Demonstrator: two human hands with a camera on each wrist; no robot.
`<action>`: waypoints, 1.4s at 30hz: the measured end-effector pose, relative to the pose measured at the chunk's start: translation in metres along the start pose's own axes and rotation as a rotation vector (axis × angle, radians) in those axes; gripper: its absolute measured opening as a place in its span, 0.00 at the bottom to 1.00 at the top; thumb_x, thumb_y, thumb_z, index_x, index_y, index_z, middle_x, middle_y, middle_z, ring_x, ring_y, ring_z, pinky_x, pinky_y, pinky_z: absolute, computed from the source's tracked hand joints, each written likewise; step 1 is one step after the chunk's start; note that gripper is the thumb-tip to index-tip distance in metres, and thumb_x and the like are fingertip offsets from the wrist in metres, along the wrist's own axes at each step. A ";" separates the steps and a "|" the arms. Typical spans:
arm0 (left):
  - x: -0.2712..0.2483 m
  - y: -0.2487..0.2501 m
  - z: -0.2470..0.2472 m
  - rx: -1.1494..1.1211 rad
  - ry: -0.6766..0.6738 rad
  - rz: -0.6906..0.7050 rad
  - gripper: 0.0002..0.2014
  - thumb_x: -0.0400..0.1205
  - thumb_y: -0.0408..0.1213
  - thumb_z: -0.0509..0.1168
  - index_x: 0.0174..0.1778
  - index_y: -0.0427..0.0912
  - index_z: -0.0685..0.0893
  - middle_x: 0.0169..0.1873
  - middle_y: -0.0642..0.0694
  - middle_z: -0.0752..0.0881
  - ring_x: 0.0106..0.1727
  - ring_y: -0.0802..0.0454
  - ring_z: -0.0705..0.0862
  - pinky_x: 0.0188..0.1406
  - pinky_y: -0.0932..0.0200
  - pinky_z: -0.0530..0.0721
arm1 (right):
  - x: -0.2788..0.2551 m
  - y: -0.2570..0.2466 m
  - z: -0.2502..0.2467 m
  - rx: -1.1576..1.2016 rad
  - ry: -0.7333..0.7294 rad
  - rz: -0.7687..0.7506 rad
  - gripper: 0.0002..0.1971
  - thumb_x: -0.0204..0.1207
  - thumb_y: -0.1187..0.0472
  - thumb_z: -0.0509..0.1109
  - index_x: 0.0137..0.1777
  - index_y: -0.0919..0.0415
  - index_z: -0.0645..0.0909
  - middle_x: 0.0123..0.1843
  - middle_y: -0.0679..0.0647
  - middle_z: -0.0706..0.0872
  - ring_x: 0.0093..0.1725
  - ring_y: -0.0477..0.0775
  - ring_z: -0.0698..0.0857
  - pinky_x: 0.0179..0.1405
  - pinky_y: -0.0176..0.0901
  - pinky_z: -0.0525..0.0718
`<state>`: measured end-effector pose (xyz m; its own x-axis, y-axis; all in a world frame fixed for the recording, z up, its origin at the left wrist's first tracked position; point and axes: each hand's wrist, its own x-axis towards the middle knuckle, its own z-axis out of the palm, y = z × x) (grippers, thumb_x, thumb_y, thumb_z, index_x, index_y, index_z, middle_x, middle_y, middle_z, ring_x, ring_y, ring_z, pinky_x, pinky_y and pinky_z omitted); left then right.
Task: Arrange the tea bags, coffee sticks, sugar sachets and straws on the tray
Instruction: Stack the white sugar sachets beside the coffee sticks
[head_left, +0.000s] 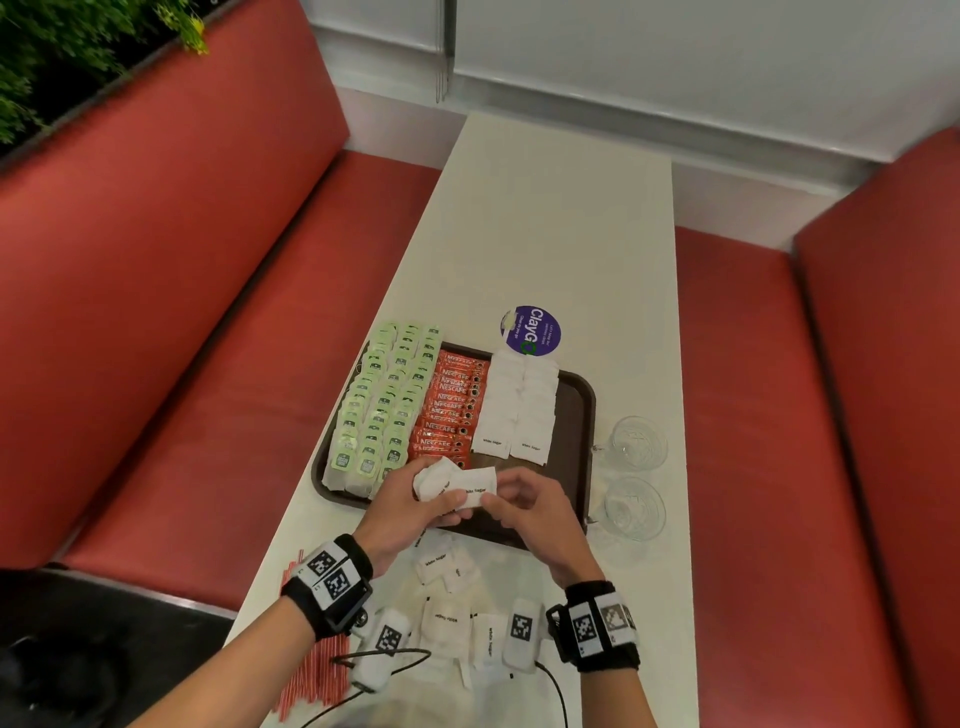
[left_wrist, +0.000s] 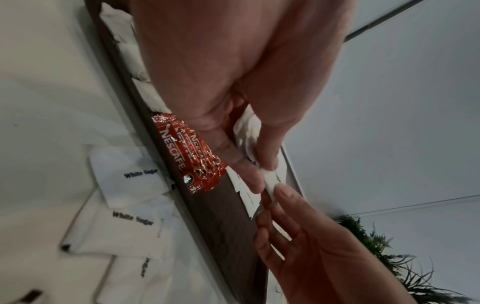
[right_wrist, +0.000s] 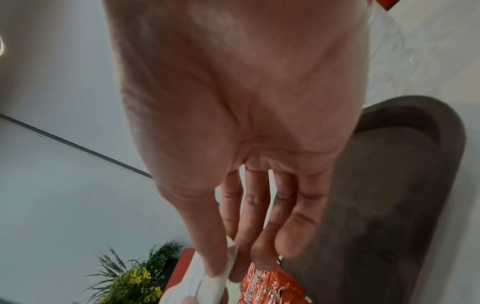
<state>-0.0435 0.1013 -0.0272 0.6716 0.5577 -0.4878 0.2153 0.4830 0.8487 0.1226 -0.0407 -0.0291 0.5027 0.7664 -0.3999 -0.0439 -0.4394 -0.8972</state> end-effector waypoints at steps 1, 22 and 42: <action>0.000 -0.001 -0.001 0.007 0.005 -0.004 0.20 0.81 0.29 0.81 0.69 0.37 0.85 0.59 0.32 0.93 0.54 0.30 0.95 0.53 0.48 0.96 | 0.000 -0.001 -0.001 -0.019 -0.007 0.008 0.09 0.81 0.54 0.84 0.59 0.47 0.91 0.47 0.49 0.96 0.50 0.51 0.94 0.57 0.54 0.92; -0.005 -0.001 -0.020 -0.096 0.169 -0.039 0.15 0.92 0.21 0.59 0.73 0.35 0.82 0.58 0.34 0.94 0.61 0.37 0.94 0.68 0.42 0.91 | 0.060 0.025 0.033 -0.318 0.564 0.117 0.11 0.83 0.53 0.82 0.53 0.48 0.80 0.44 0.39 0.89 0.48 0.51 0.90 0.48 0.51 0.90; -0.010 0.000 -0.029 -0.104 0.208 -0.021 0.15 0.92 0.22 0.60 0.72 0.34 0.83 0.58 0.33 0.94 0.61 0.36 0.94 0.67 0.43 0.91 | 0.043 0.024 0.057 -0.393 0.348 0.076 0.03 0.89 0.58 0.74 0.58 0.54 0.84 0.48 0.46 0.90 0.48 0.45 0.90 0.45 0.37 0.87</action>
<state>-0.0706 0.1157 -0.0284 0.5044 0.6688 -0.5462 0.1465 0.5572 0.8174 0.0946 0.0085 -0.0786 0.7705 0.5538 -0.3155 0.2016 -0.6814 -0.7036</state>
